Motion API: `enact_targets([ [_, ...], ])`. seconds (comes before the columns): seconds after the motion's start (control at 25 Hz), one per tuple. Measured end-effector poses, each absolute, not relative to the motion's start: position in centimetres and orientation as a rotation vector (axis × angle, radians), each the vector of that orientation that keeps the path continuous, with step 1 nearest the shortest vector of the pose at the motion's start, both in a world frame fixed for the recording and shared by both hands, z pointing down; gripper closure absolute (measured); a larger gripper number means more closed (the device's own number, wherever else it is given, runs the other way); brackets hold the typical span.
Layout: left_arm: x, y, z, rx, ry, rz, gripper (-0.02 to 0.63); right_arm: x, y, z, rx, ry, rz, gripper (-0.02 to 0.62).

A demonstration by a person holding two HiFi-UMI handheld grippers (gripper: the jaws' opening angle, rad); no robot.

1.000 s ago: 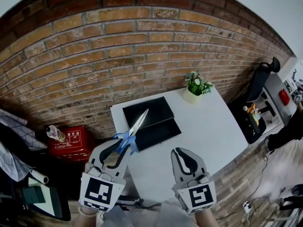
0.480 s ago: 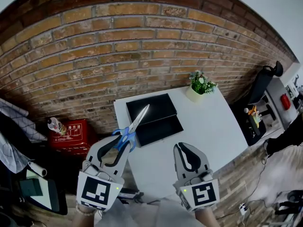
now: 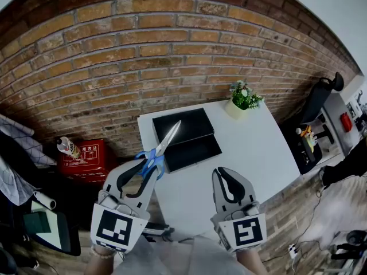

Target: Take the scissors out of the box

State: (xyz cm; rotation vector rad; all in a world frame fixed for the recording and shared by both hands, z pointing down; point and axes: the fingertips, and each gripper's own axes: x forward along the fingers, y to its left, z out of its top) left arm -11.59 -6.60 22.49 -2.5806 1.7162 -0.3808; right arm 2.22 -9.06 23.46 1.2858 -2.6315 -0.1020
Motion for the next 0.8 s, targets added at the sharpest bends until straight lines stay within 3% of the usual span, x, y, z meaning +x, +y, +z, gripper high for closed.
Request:
enact_targets([
  [0.8, -11.51, -6.04, 23.11, -2.626, 1.699, -0.374, 0.515, 1.57, -8.21, 23.89, 1.263, -2.625, -0.111, 0.54],
])
